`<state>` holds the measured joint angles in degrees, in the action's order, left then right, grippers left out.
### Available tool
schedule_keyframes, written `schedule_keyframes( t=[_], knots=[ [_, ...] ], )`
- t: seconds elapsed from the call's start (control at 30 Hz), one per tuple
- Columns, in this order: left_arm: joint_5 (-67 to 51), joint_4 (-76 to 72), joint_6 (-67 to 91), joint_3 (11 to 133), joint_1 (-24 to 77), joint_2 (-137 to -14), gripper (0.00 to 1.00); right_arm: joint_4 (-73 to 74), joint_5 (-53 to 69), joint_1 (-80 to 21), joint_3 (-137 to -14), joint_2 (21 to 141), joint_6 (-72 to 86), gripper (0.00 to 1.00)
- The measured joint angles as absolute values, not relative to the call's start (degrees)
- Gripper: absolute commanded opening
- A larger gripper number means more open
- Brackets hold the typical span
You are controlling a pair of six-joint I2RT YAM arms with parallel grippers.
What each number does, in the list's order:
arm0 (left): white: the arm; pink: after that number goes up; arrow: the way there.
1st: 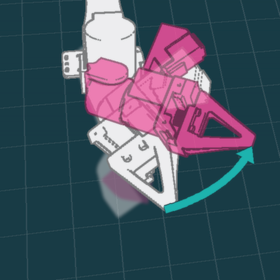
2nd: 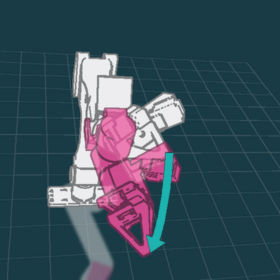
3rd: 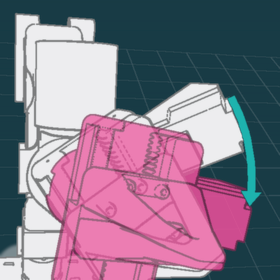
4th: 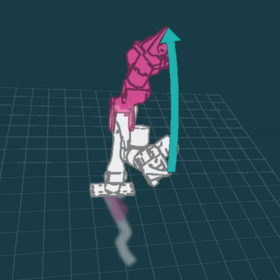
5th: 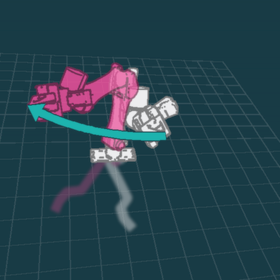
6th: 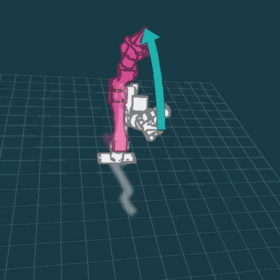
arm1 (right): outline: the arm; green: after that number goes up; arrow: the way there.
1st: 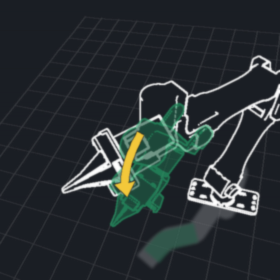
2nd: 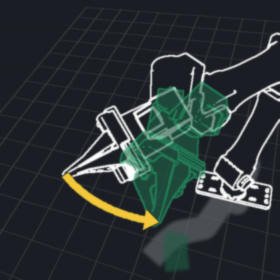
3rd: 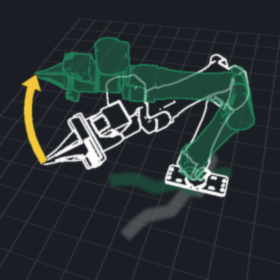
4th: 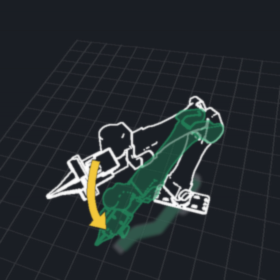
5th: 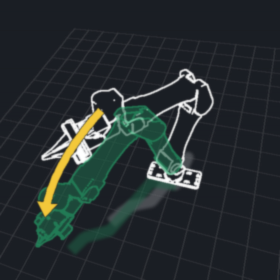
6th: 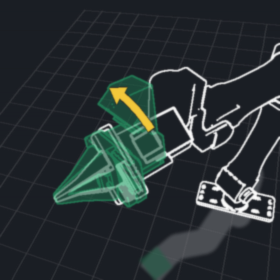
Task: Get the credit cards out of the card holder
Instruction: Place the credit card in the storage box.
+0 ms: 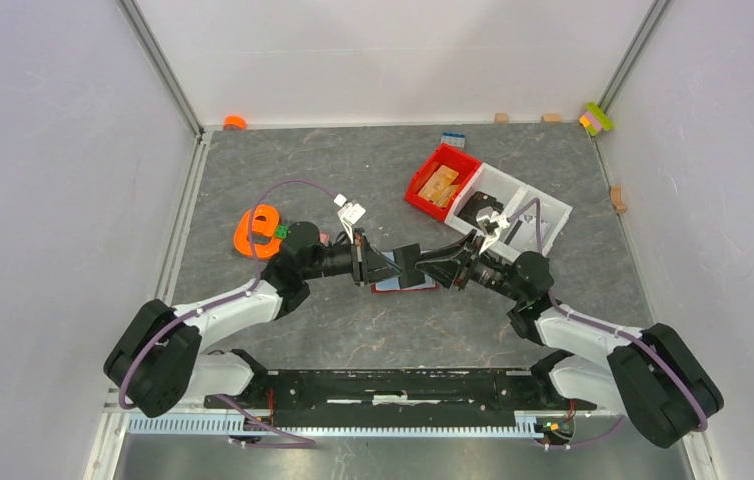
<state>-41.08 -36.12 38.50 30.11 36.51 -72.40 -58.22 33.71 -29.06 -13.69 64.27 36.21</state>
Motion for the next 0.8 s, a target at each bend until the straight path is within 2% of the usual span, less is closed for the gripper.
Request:
schedule_keyframes(
  t=[0.23,0.3,0.57,0.63,0.73,0.8],
  knots=[
    [-39.5,-35.2,37.1,30.1,36.5,-70.5,0.05,-61.9,36.3,-29.1,-13.6,67.5,39.1,0.44],
    [-38.9,-34.8,36.5,30.0,36.5,-68.9,0.05,-63.9,37.2,-29.2,-13.6,67.8,39.9,0.39],
    [-37.5,-34.5,35.9,30.0,36.5,-67.3,0.07,-68.8,39.0,-29.6,-13.3,69.1,42.2,0.08],
    [-37.5,-34.5,35.9,30.0,36.5,-67.3,0.17,-69.1,39.0,-29.6,-13.2,69.1,42.4,0.00],
    [-36.4,-33.9,35.3,30.0,36.5,-67.3,0.41,-69.2,38.9,-29.6,-13.2,68.8,42.6,0.00],
    [-34.5,-32.0,34.5,30.0,36.5,-67.1,0.50,-67.5,38.0,-29.8,-13.2,67.7,41.8,0.00]
  ],
)
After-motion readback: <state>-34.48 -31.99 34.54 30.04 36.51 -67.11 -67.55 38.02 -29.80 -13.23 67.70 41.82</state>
